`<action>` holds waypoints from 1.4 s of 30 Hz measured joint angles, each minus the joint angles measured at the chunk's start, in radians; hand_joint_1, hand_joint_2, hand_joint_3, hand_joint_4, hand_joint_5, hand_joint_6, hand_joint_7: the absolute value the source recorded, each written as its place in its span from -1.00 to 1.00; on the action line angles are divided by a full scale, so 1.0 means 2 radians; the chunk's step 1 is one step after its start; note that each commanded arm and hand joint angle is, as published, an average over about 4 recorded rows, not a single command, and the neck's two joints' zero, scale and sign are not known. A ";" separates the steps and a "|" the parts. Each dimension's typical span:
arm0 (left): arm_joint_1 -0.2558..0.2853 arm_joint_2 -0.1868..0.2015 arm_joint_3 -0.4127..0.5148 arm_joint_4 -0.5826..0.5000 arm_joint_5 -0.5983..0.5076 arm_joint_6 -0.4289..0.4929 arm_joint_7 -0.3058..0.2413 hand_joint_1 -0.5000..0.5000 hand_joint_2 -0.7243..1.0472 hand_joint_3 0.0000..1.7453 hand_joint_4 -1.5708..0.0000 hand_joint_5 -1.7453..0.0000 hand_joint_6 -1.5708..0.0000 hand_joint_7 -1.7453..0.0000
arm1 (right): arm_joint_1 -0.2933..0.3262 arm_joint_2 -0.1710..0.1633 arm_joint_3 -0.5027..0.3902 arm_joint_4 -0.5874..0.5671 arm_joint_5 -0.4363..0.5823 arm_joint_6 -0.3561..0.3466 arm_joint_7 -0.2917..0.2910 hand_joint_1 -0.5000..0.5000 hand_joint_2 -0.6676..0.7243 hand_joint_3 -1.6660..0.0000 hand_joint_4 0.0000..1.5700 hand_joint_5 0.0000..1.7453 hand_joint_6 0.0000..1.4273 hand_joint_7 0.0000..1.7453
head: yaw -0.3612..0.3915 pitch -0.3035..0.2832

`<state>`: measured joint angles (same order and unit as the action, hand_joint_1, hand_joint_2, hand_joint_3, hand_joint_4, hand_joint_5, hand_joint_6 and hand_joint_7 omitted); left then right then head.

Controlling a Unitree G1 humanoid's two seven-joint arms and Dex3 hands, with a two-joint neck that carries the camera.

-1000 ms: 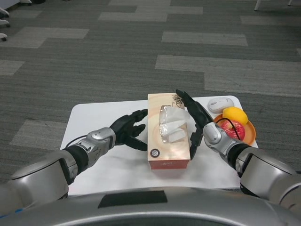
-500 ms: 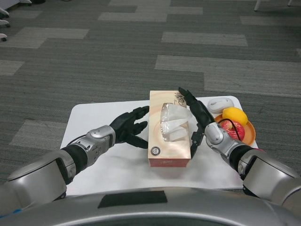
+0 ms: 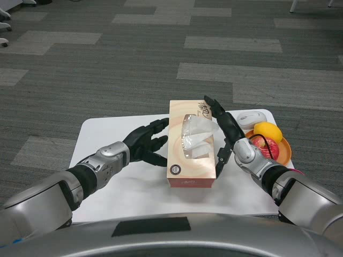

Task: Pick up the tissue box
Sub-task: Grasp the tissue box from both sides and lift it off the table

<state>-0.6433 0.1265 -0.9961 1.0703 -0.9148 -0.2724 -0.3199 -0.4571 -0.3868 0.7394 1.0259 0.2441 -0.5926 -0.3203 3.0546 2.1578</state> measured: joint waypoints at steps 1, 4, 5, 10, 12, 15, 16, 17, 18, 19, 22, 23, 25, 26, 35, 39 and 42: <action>0.000 0.000 0.001 -0.001 0.000 0.000 0.000 1.00 0.80 -0.90 0.95 1.00 1.00 1.00 | 0.000 -0.001 0.000 -0.002 0.000 0.000 0.000 -0.92 0.80 0.90 -1.00 -0.56 -1.00 -0.92 | 0.000 0.000; 0.000 0.001 0.003 -0.004 0.003 0.000 0.000 1.00 0.80 -0.90 0.95 1.00 1.00 1.00 | 0.001 -0.003 -0.001 -0.004 0.001 0.000 0.000 -0.92 0.82 0.90 -1.00 -0.56 -1.00 -0.92 | 0.000 0.000; 0.000 0.002 0.004 -0.005 0.003 0.000 0.000 1.00 0.80 -0.90 0.95 1.00 1.00 1.00 | 0.001 -0.003 -0.002 -0.006 0.001 0.000 0.000 -0.92 0.80 0.90 -1.00 -0.56 -1.00 -0.92 | 0.000 0.000; 0.001 0.006 0.009 -0.014 0.005 0.000 0.000 1.00 0.80 -0.90 0.95 1.00 1.00 1.00 | 0.002 -0.006 -0.005 -0.017 0.003 0.000 0.001 -0.92 0.77 0.90 -1.00 -0.56 -1.00 -0.92 | 0.000 0.000; 0.001 0.007 0.011 -0.018 0.005 0.000 0.000 1.00 0.80 -0.90 0.95 1.00 1.00 1.00 | 0.002 -0.007 -0.007 -0.019 0.004 0.000 0.001 -0.92 0.80 0.90 -1.00 -0.56 -1.00 -0.92 | 0.000 0.000; 0.001 0.009 0.014 -0.025 0.006 0.000 0.000 1.00 0.80 -0.90 0.95 1.00 1.00 1.00 | 0.002 -0.009 -0.008 -0.022 0.004 0.000 0.001 -0.92 0.75 0.90 -1.00 -0.56 -1.00 -0.92 | 0.000 0.000; 0.002 0.010 0.015 -0.027 0.007 0.000 0.000 1.00 0.80 -0.90 0.95 1.00 1.00 1.00 | 0.002 -0.010 -0.008 -0.023 0.004 0.000 0.001 -0.92 0.73 0.90 -1.00 -0.56 -1.00 -0.92 | 0.000 0.000; 0.002 0.011 0.016 -0.028 0.007 0.000 0.000 1.00 0.80 -0.90 0.96 1.00 1.00 1.00 | 0.002 -0.010 -0.008 -0.023 0.004 0.000 0.001 -0.92 0.75 0.90 -1.00 -0.56 -1.00 -0.92 | 0.000 0.000; 0.002 0.012 0.016 -0.030 0.008 0.001 0.000 1.00 0.80 -0.90 0.98 1.00 1.00 1.00 | 0.002 -0.010 -0.008 -0.024 0.004 0.000 0.001 -0.92 0.75 0.90 -1.00 -0.56 -1.00 -0.92 | 0.000 0.000; 0.003 0.013 0.017 -0.032 0.008 0.001 0.000 1.00 0.80 -0.90 0.99 1.00 1.00 1.00 | 0.002 -0.010 -0.009 -0.026 0.004 0.000 0.001 -0.92 0.75 0.90 -1.00 -0.56 -1.00 -0.92 | -0.001 0.000; 0.005 0.018 0.020 -0.041 0.009 0.001 0.000 1.00 0.80 -0.90 1.00 1.00 1.00 1.00 | 0.004 -0.012 -0.010 -0.032 0.005 0.000 0.001 -0.92 0.73 0.90 -1.00 -0.56 -1.00 -0.88 | 0.000 0.000; 0.006 0.019 0.021 -0.043 0.010 0.001 0.000 1.00 0.80 -0.90 1.00 1.00 1.00 1.00 | 0.004 -0.013 -0.010 -0.035 0.005 0.000 0.001 -0.92 0.73 0.90 -1.00 -0.56 -1.00 -0.88 | 0.000 0.001; 0.007 0.020 0.025 -0.047 0.014 0.001 0.000 1.00 0.80 -0.90 1.00 1.00 1.00 1.00 | 0.005 -0.015 -0.011 -0.040 0.006 0.000 0.001 -0.92 0.73 0.90 -1.00 -0.56 -1.00 -0.92 | 0.000 0.001; 0.007 0.020 0.027 -0.049 0.015 0.001 0.000 1.00 0.80 -0.90 1.00 1.00 1.00 1.00 | 0.006 -0.016 -0.012 -0.043 0.006 0.000 0.001 -0.92 0.73 0.88 -1.00 -0.56 -1.00 -0.92 | 0.000 0.002; 0.012 0.026 0.043 -0.069 0.029 0.002 0.000 1.00 0.80 -0.90 1.00 1.00 1.00 1.00 | 0.017 -0.023 -0.026 -0.071 0.009 0.000 0.000 -0.92 0.68 0.88 -1.00 -0.56 -1.00 -0.92 | -0.001 0.003; 0.014 0.030 0.050 -0.081 0.031 0.003 0.000 1.00 0.80 -0.90 1.00 1.00 1.00 1.00 | 0.020 -0.026 -0.035 -0.084 0.009 0.000 0.000 -0.92 0.64 0.81 -1.00 -0.56 -1.00 -0.92 | -0.002 0.003; 0.014 0.033 0.053 -0.088 0.032 0.003 0.000 1.00 0.80 -0.90 1.00 1.00 1.00 1.00 | 0.020 -0.028 -0.037 -0.089 0.009 0.000 0.000 -0.92 0.64 0.81 -1.00 -0.56 -1.00 -0.92 | -0.002 0.003</action>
<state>-0.6144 0.1923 -0.8899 0.8938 -0.8502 -0.2669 -0.3194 -0.4170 -0.4432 0.6645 0.8475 0.2616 -0.5918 -0.3199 3.0516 2.1636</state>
